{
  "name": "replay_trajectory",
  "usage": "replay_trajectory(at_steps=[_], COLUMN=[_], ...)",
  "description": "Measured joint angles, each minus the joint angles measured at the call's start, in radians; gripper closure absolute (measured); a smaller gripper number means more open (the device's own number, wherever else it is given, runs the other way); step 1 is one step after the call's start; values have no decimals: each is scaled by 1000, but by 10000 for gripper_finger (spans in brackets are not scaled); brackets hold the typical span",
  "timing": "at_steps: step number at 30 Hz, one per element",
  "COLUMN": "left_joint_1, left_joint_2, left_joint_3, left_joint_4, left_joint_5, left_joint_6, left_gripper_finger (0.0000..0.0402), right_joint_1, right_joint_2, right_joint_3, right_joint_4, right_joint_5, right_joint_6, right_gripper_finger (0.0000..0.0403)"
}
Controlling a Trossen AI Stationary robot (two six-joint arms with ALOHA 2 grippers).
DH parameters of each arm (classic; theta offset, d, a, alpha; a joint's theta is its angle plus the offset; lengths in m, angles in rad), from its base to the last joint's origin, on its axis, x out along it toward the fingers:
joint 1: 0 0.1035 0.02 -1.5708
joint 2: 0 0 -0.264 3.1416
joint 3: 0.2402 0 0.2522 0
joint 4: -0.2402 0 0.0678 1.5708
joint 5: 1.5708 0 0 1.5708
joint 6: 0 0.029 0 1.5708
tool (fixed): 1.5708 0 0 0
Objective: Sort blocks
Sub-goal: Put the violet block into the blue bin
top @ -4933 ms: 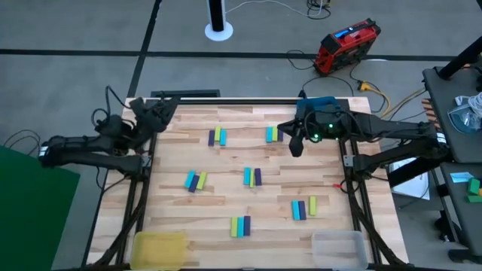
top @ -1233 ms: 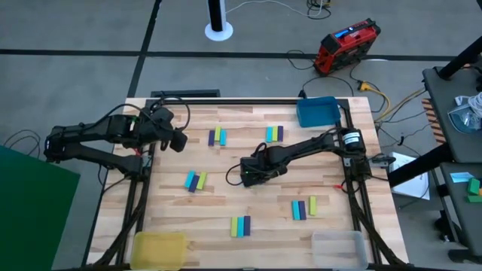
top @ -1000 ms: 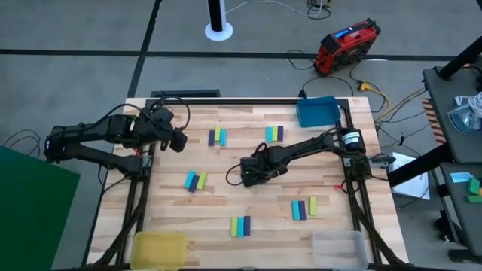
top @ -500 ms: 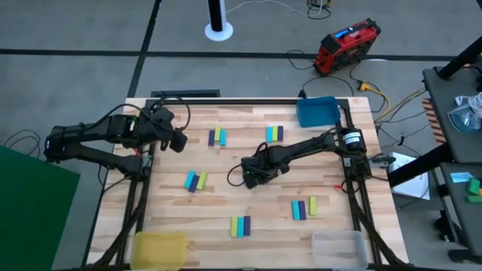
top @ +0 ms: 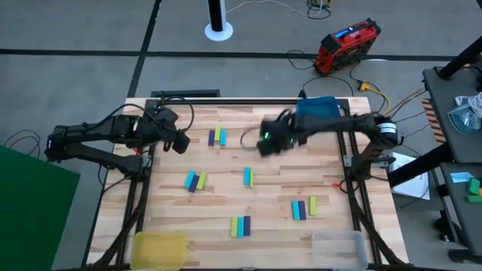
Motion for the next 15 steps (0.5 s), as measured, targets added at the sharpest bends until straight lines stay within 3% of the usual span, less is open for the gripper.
replay_trajectory(at_steps=[9, 15], left_joint_1=[0, 0], left_joint_2=[70, 107], left_joint_3=[0, 0], left_joint_4=[15, 16], left_joint_5=[38, 93], left_joint_6=[-11, -165], left_gripper_finger=[148, 148], right_joint_1=[-424, -627], right_joint_2=[-65, -34], right_joint_3=[-1, -6], right_joint_4=[-19, -86], right_joint_5=[25, 5], right_joint_6=[-244, -361], right_gripper_finger=[316, 316])
